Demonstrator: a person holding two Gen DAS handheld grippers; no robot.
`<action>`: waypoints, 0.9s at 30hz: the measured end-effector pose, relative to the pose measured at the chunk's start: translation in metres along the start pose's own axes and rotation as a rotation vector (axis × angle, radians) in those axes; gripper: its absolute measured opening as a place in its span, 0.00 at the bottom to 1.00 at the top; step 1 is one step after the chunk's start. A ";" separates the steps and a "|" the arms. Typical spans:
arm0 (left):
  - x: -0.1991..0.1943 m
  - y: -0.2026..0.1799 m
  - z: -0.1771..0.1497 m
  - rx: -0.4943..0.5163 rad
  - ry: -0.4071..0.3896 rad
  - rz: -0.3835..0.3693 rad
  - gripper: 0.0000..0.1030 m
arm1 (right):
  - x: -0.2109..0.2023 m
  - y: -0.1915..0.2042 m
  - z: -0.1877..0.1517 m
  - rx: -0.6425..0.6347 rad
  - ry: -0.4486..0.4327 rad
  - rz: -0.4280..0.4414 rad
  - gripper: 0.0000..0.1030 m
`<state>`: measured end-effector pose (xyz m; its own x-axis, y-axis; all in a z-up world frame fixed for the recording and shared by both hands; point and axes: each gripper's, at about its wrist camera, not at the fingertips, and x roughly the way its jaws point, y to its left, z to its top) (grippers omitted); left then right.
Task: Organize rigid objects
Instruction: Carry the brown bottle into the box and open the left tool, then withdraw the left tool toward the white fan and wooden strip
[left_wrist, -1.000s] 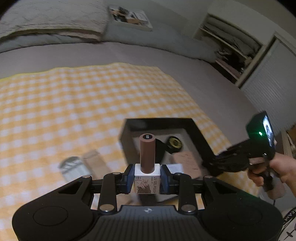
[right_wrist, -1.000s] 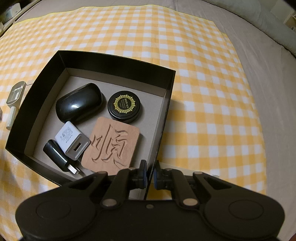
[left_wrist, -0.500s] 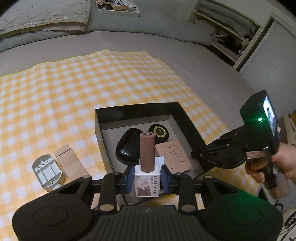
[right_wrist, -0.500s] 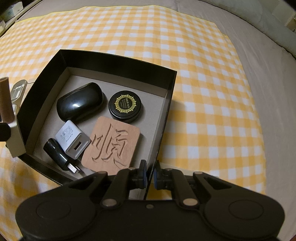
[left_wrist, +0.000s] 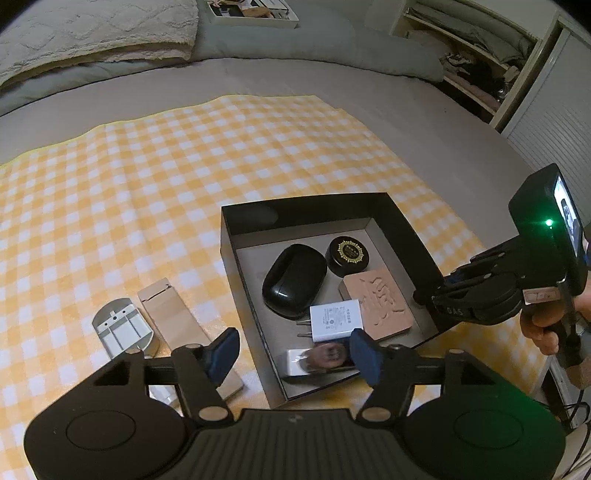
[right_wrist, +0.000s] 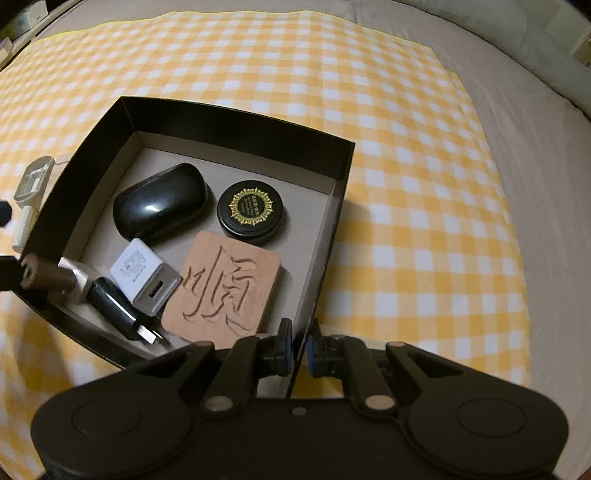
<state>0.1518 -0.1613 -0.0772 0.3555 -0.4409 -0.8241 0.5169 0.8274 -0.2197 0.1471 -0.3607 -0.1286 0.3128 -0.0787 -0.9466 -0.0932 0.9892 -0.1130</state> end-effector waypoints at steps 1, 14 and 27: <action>-0.001 0.000 0.000 -0.001 0.000 0.001 0.70 | 0.000 -0.001 0.000 -0.001 0.000 -0.003 0.09; -0.008 0.009 -0.008 -0.027 0.004 0.041 1.00 | 0.001 0.001 0.000 -0.006 0.001 -0.009 0.09; -0.002 0.024 -0.016 -0.001 0.027 0.102 1.00 | 0.001 0.002 0.000 -0.009 0.001 -0.010 0.09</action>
<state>0.1509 -0.1352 -0.0895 0.3848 -0.3447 -0.8562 0.4785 0.8678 -0.1343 0.1471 -0.3585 -0.1296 0.3129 -0.0886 -0.9457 -0.0989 0.9872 -0.1252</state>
